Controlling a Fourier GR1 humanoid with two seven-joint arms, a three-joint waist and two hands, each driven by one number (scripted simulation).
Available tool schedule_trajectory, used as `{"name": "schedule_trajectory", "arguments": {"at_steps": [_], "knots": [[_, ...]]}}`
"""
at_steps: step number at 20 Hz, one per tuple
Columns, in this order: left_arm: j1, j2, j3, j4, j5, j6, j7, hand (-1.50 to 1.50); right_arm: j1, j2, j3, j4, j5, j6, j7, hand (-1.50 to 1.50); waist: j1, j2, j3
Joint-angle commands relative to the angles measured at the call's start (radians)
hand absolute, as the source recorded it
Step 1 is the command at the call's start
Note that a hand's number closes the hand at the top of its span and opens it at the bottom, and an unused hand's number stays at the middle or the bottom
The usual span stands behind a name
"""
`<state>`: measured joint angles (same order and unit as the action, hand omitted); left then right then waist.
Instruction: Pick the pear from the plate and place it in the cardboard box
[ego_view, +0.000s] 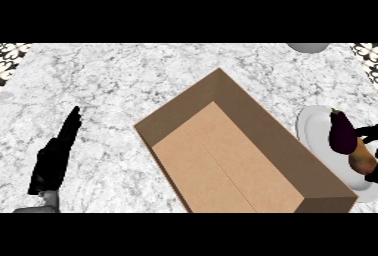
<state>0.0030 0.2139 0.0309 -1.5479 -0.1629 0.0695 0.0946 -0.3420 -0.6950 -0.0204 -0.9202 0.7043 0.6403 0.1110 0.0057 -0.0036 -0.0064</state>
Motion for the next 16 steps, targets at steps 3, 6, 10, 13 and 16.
{"name": "schedule_trajectory", "arguments": {"at_steps": [3, 6, 10, 13, 16], "knots": [[-0.004, -0.028, -0.029, -0.053, -0.022, 0.000, 0.040, 0.00, -0.019, 0.000, 0.020, 0.047, 0.101, -0.163, -0.098, 1.50, 0.002, 0.004, 0.007], [-0.001, -0.025, -0.003, -0.013, -0.032, 0.018, 0.007, 0.00, 0.090, 0.029, 0.019, -0.129, 0.092, -0.210, -0.078, 1.50, -0.013, 0.000, 0.006], [0.054, -0.006, 0.037, -0.017, -0.003, 0.013, 0.001, 0.00, 0.270, 0.037, 0.032, -0.383, 0.106, -0.419, -0.185, 1.50, -0.074, -0.020, 0.005], [0.099, -0.003, 0.029, -0.049, -0.011, 0.010, -0.001, 0.00, 0.414, 0.069, 0.028, -0.558, 0.127, -0.536, -0.172, 1.50, -0.072, -0.018, 0.005], [0.057, 0.011, 0.054, -0.030, 0.009, -0.005, -0.005, 0.00, 0.582, 0.059, -0.006, -0.747, 0.130, -0.585, -0.158, 1.50, -0.065, -0.010, 0.004]]}}
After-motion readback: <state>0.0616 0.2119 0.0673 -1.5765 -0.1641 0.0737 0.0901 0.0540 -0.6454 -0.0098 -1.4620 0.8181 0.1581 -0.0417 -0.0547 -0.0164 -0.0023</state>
